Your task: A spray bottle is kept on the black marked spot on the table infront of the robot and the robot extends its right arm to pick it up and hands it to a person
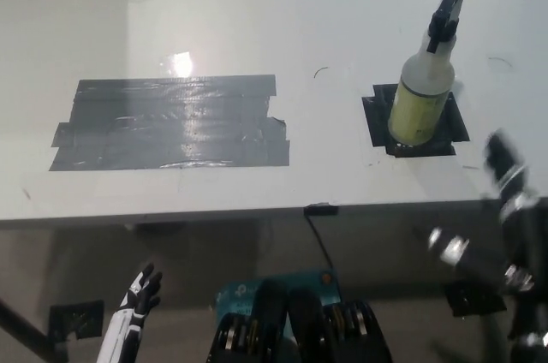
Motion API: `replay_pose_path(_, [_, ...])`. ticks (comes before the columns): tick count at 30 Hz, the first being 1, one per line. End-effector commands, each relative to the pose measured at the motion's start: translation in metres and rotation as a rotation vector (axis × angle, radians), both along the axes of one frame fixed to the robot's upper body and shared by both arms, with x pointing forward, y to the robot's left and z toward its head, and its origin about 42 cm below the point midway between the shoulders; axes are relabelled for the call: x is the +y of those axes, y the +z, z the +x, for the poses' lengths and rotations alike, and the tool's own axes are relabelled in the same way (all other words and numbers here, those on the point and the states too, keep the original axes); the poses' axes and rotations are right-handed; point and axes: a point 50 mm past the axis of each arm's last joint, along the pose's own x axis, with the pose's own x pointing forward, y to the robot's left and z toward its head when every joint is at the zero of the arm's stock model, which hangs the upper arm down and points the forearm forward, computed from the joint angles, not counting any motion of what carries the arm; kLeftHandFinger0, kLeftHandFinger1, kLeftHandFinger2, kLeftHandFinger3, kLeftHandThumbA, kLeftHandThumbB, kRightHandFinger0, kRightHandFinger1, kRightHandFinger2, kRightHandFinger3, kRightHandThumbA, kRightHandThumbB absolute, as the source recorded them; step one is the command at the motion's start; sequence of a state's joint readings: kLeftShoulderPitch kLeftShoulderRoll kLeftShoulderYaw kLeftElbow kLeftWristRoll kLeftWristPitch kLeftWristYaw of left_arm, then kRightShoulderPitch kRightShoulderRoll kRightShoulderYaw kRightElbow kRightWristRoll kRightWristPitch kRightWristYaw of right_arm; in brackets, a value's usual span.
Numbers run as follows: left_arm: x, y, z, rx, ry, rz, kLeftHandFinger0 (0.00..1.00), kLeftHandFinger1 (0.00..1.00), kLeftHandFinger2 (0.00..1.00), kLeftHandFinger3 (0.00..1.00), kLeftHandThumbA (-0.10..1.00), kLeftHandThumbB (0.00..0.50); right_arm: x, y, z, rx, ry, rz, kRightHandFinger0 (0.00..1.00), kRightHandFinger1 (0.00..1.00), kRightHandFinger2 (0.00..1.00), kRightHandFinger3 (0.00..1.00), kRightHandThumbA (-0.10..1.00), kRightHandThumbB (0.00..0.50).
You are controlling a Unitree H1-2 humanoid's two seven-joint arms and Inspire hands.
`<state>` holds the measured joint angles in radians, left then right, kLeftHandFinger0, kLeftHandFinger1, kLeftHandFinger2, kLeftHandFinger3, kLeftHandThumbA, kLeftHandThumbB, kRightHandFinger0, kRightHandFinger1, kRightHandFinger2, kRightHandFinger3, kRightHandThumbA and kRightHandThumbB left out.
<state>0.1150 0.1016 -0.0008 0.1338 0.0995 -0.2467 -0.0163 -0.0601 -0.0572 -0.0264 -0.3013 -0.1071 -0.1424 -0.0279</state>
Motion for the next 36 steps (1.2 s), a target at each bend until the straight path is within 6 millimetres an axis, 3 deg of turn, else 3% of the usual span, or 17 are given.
replay_pose_path(1, [0.002, 0.012, 0.006, -0.084, -0.006, 0.011, 1.0, 1.0, 1.0, 1.0, 1.0, 0.304, -0.013, 0.044, 0.027, -0.122, -0.058, -0.03, 1.0, 1.0, 1.0, 1.0, 1.0, 0.333])
replay_pose_path(5, [0.003, 0.014, 0.008, -0.084, -0.004, 0.01, 1.0, 1.0, 1.0, 1.0, 1.0, 0.311, -0.018, 0.054, 0.054, -0.085, -0.07, -0.043, 1.0, 1.0, 1.0, 1.0, 1.0, 0.38])
replay_pose_path(8, [0.002, 0.015, 0.008, -0.086, -0.007, 0.007, 1.0, 1.0, 1.0, 1.0, 1.0, 0.303, -0.023, 0.055, 0.085, -0.024, -0.101, -0.061, 1.0, 1.0, 1.0, 1.0, 1.0, 0.361])
replay_pose_path(9, [0.001, 0.015, 0.009, -0.087, -0.008, 0.006, 1.0, 1.0, 1.0, 1.0, 1.0, 0.303, -0.025, 0.054, 0.092, -0.006, -0.106, -0.061, 1.0, 1.0, 1.0, 1.0, 1.0, 0.315])
replay_pose_path(10, [0.001, 0.015, 0.009, -0.088, -0.01, 0.009, 1.0, 1.0, 1.0, 1.0, 1.0, 0.304, -0.026, 0.052, 0.099, 0.012, -0.111, -0.064, 1.0, 1.0, 1.0, 1.0, 1.0, 0.374])
replay_pose_path(14, [0.003, 0.016, 0.01, -0.094, -0.01, 0.015, 1.0, 1.0, 1.0, 1.0, 1.0, 0.3, -0.02, 0.047, 0.136, 0.084, -0.116, -0.108, 1.0, 1.0, 1.0, 1.0, 1.0, 0.396])
replay_pose_path(20, [0.0, 0.018, 0.013, -0.101, -0.016, 0.012, 1.0, 1.0, 1.0, 1.0, 1.0, 0.298, -0.011, 0.049, 0.173, 0.099, -0.118, -0.152, 1.0, 1.0, 1.0, 1.0, 1.0, 0.377])
replay_pose_path(24, [-0.001, 0.019, 0.014, -0.103, -0.019, 0.021, 1.0, 1.0, 1.0, 1.0, 1.0, 0.289, -0.003, 0.052, 0.188, 0.099, -0.107, -0.18, 1.0, 1.0, 1.0, 1.0, 0.96, 0.364])
replay_pose_path(26, [-0.001, 0.019, 0.015, -0.107, -0.023, 0.014, 1.0, 1.0, 1.0, 1.0, 1.0, 0.283, 0.004, 0.053, 0.2, 0.117, -0.099, -0.2, 1.0, 1.0, 1.0, 1.0, 0.99, 0.386])
replay_pose_path(30, [-0.001, 0.02, 0.017, -0.109, -0.023, 0.014, 1.0, 1.0, 1.0, 1.0, 1.0, 0.287, 0.012, 0.055, 0.212, 0.13, -0.083, -0.196, 1.0, 1.0, 1.0, 1.0, 0.96, 0.365])
replay_pose_path(36, [-0.001, 0.021, 0.018, -0.113, -0.023, 0.018, 1.0, 1.0, 1.0, 1.0, 1.0, 0.292, 0.022, 0.05, 0.224, 0.188, -0.057, -0.176, 1.0, 1.0, 1.0, 1.0, 0.97, 0.402])
